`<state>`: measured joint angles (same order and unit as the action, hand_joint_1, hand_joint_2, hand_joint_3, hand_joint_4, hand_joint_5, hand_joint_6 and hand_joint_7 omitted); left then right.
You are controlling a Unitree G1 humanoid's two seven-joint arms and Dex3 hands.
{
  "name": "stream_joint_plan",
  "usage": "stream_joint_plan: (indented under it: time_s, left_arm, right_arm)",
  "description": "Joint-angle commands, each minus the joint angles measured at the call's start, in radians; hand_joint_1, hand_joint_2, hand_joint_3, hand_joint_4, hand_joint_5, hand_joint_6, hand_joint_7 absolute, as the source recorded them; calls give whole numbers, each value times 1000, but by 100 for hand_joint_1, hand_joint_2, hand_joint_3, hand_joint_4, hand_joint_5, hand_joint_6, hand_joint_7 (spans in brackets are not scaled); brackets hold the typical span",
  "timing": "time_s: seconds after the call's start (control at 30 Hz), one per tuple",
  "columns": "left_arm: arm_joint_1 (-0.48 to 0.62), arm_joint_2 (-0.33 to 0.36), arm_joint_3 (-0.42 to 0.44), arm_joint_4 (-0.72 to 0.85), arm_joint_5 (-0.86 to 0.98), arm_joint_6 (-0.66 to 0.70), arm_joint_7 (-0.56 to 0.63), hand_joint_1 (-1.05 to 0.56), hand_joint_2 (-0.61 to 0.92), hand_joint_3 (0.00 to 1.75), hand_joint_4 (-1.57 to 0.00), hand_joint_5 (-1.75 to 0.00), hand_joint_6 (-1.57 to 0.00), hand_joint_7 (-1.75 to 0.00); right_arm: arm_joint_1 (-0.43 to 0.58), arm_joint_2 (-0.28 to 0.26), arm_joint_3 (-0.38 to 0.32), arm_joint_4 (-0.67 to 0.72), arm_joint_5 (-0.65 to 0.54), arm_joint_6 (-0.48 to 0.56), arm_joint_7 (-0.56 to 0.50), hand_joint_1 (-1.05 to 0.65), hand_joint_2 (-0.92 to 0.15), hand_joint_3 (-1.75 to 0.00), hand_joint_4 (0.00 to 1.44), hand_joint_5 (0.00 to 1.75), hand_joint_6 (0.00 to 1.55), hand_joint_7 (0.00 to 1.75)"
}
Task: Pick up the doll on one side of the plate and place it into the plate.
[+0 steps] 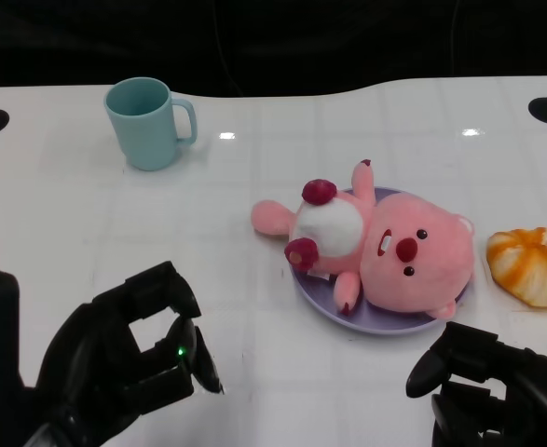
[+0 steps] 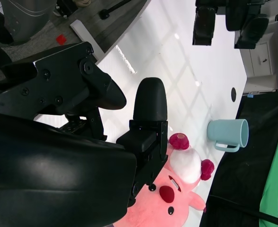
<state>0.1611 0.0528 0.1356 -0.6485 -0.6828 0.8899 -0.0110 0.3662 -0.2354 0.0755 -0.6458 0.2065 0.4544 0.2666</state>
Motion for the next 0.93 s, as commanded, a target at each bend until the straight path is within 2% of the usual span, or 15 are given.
stream_joint_plan:
  time_s: [0.03, 0.33, 0.93]
  left_arm:
    - [35, 5, 5, -29, -7, 21, 25, -8, 54, 145, -86, -175, -68, -175]
    - [44, 50, -79, 38, 96, -32, -12, -9, 51, 142, -88, -175, -72, -175]
    - [40, 74, -125, 105, 168, -106, -87, -8, 50, 141, -91, -175, -74, -175]
  right_arm:
    - [2, -6, -9, -12, 3, 10, -6, -8, -68, -111, 67, 175, 50, 154]
    - [-6, -10, -21, 36, 2, -47, 15, -7, -68, -112, 68, 175, 51, 154]
    - [-3, -14, -28, 68, -8, -89, 23, -6, -68, -110, 66, 175, 50, 153]
